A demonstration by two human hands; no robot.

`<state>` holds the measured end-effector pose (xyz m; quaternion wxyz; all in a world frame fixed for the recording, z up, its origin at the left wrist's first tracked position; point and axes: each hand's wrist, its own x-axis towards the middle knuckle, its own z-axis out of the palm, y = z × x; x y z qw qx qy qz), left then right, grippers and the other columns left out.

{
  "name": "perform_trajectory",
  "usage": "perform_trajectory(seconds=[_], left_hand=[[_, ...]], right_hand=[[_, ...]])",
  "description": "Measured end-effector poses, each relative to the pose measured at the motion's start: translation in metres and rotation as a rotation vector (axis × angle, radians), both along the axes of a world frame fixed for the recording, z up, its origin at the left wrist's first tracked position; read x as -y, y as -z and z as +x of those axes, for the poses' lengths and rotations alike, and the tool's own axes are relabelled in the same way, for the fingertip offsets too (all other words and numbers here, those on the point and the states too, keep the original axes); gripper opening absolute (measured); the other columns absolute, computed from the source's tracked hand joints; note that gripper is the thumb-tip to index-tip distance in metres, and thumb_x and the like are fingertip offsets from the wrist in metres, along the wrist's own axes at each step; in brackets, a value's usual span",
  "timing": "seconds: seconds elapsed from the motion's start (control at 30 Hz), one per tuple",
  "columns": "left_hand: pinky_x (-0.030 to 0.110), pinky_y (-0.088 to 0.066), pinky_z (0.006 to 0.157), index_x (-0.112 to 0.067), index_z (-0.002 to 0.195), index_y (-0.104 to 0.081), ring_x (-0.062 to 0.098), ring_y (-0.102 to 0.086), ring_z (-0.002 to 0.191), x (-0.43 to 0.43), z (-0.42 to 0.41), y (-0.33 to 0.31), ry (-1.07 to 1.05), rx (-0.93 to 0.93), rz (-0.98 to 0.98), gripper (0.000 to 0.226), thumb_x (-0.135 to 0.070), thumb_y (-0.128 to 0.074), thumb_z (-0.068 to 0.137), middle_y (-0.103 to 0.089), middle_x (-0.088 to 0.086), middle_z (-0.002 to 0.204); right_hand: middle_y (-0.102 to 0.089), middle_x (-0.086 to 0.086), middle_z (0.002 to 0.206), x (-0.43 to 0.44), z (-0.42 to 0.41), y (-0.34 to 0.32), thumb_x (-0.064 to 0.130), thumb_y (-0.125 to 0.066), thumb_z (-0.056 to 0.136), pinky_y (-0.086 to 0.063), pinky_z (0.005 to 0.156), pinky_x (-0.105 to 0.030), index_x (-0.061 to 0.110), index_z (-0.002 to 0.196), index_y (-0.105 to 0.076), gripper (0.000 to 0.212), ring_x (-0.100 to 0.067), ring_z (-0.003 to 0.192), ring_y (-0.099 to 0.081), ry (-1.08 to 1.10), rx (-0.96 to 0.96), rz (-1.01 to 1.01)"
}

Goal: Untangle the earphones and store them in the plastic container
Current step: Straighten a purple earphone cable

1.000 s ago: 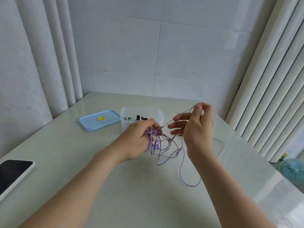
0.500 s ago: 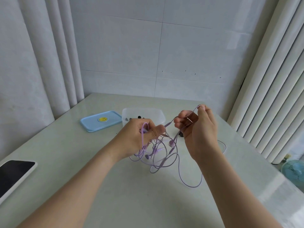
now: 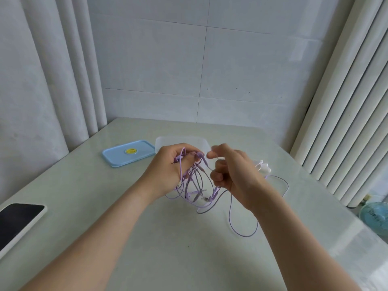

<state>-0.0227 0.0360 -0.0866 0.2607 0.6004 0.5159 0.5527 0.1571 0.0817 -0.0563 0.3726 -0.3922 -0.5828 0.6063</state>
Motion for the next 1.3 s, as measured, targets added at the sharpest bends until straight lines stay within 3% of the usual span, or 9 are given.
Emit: perform_trajectory(seconds=[0.23, 0.33, 0.47, 0.6, 0.73, 0.87, 1.0, 1.17, 1.3], left_hand=[[0.031, -0.059, 0.068, -0.022, 0.097, -0.080, 0.036, -0.071, 0.085, -0.003, -0.005, 0.001, -0.069, -0.019, 0.042, 0.018, -0.016, -0.065, 0.104, -0.078, 0.004, 0.093], [0.040, -0.060, 0.083, -0.024, 0.097, -0.081, 0.030, -0.073, 0.091, -0.003, -0.006, 0.002, -0.082, -0.059, 0.048, 0.014, -0.019, -0.069, 0.102, -0.079, -0.001, 0.094], [0.045, -0.062, 0.083, -0.025, 0.103, -0.081, 0.030, -0.075, 0.090, -0.001, -0.005, 0.001, -0.092, -0.132, 0.064, 0.013, -0.022, -0.068, 0.103, -0.080, -0.005, 0.094], [0.036, -0.061, 0.086, -0.033, 0.108, -0.081, 0.011, -0.076, 0.087, -0.001, -0.002, 0.003, -0.158, -0.213, 0.103, 0.019, -0.019, -0.071, 0.101, -0.079, -0.012, 0.095], [0.021, -0.052, 0.084, -0.031, 0.114, -0.081, 0.002, -0.066, 0.093, -0.003, -0.005, 0.008, -0.236, -0.449, 0.206, 0.047, 0.003, -0.055, 0.092, -0.073, -0.013, 0.101], [0.036, -0.037, 0.082, -0.033, 0.091, -0.083, 0.021, -0.054, 0.093, -0.003, -0.012, 0.006, -0.490, -0.656, 0.245, 0.044, -0.014, -0.044, 0.079, -0.070, -0.012, 0.092], [0.039, -0.021, 0.076, -0.030, 0.072, -0.074, 0.026, -0.039, 0.096, 0.005, -0.019, -0.002, -0.683, -1.025, -0.057, 0.034, -0.021, -0.041, 0.073, -0.063, -0.012, 0.088], [0.048, -0.019, 0.096, -0.033, 0.103, -0.072, 0.029, -0.028, 0.116, 0.014, -0.015, -0.003, -0.443, -1.262, -0.424, 0.038, -0.022, -0.050, 0.075, -0.052, -0.009, 0.111], [0.047, -0.010, 0.116, -0.043, 0.130, -0.056, 0.019, -0.021, 0.138, 0.017, -0.012, -0.009, -0.173, -1.099, -0.433, 0.064, -0.019, -0.053, 0.071, -0.046, -0.009, 0.127]], right_hand=[[-0.042, 0.002, 0.058, -0.001, 0.006, 0.006, 0.021, -0.079, 0.092, -0.036, 0.062, -0.035, 0.008, 0.071, -0.070, 0.027, -0.019, 0.058, -0.039, -0.112, 0.237, 0.345], [-0.046, 0.001, 0.059, -0.002, 0.006, 0.008, 0.031, -0.079, 0.094, -0.036, 0.064, -0.036, 0.003, 0.081, -0.074, 0.032, -0.018, 0.061, -0.042, -0.094, 0.239, 0.412], [-0.039, 0.003, 0.059, -0.003, 0.002, 0.009, 0.031, -0.071, 0.100, -0.034, 0.061, -0.032, 0.003, 0.087, -0.077, 0.031, -0.016, 0.058, -0.037, -0.050, 0.202, 0.475], [-0.039, 0.011, 0.046, -0.004, -0.006, 0.015, 0.033, -0.072, 0.098, -0.030, 0.054, -0.027, 0.018, 0.077, -0.077, 0.026, -0.012, 0.051, -0.032, 0.204, 0.328, 0.725], [-0.035, 0.007, 0.048, -0.005, -0.004, 0.013, 0.041, -0.060, 0.106, -0.029, 0.054, -0.029, 0.020, 0.075, -0.074, 0.040, -0.017, 0.050, -0.032, 0.240, 0.176, 0.636], [-0.033, -0.001, 0.053, -0.004, -0.001, 0.007, 0.043, -0.055, 0.108, -0.029, 0.051, -0.027, 0.008, 0.083, -0.069, 0.045, -0.019, 0.047, -0.033, 0.142, 0.018, 0.467], [-0.034, -0.001, 0.061, -0.004, -0.002, 0.004, 0.042, -0.046, 0.112, -0.034, 0.052, -0.029, 0.007, 0.094, -0.061, 0.042, -0.023, 0.054, -0.041, 0.003, -0.140, 0.301], [-0.067, -0.011, 0.077, 0.003, -0.005, 0.003, 0.025, -0.037, 0.116, -0.051, 0.073, -0.039, 0.007, 0.103, -0.060, 0.031, -0.032, 0.080, -0.066, -0.124, -0.209, 0.158], [-0.075, -0.024, 0.099, 0.008, -0.004, -0.002, 0.021, -0.038, 0.114, -0.055, 0.090, -0.043, 0.004, 0.110, -0.061, 0.029, -0.038, 0.099, -0.072, -0.279, -0.250, 0.074]])
